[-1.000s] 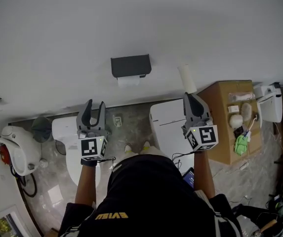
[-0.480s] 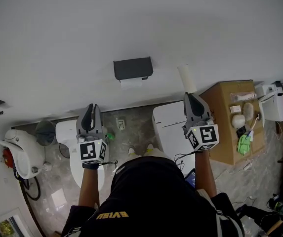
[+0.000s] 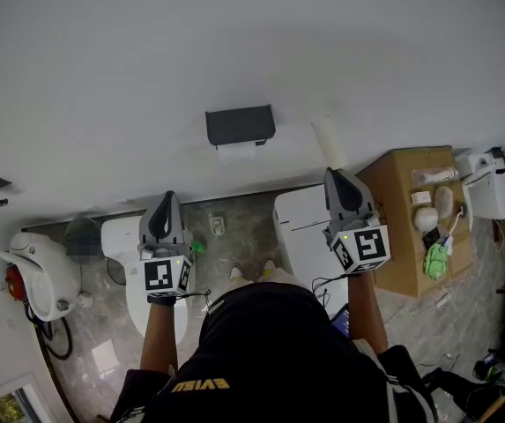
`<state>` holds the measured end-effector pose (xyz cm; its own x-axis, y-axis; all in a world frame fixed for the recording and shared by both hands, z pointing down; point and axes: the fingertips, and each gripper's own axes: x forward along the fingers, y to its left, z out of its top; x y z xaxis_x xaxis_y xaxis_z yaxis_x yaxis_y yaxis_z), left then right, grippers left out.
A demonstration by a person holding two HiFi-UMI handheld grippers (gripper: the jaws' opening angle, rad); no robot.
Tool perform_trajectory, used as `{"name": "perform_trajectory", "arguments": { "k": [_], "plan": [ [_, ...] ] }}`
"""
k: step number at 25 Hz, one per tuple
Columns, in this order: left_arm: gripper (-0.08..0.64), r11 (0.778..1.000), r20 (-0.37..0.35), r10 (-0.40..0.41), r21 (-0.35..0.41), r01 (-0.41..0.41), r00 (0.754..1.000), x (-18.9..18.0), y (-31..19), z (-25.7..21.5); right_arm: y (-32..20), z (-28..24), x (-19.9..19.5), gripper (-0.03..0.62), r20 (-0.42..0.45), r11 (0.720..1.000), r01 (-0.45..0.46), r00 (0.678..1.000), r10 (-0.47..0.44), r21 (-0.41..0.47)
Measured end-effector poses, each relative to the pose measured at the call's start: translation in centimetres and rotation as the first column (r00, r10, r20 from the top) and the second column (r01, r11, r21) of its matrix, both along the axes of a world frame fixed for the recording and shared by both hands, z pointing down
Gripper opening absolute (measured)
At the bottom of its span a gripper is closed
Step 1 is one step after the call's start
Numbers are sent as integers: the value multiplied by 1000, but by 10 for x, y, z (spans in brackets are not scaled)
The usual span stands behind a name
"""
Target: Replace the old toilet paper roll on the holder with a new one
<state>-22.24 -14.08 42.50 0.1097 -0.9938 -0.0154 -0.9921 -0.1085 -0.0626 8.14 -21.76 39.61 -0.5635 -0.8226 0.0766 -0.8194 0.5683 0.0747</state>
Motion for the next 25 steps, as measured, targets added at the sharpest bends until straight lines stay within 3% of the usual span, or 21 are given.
{"name": "perform_trajectory", "arguments": {
  "k": [25],
  "plan": [
    [12,999,-16,-33,-8,33,999,-10,11,0,11,0,4,2,2,1000,21,1000,-20,-18]
  ]
}}
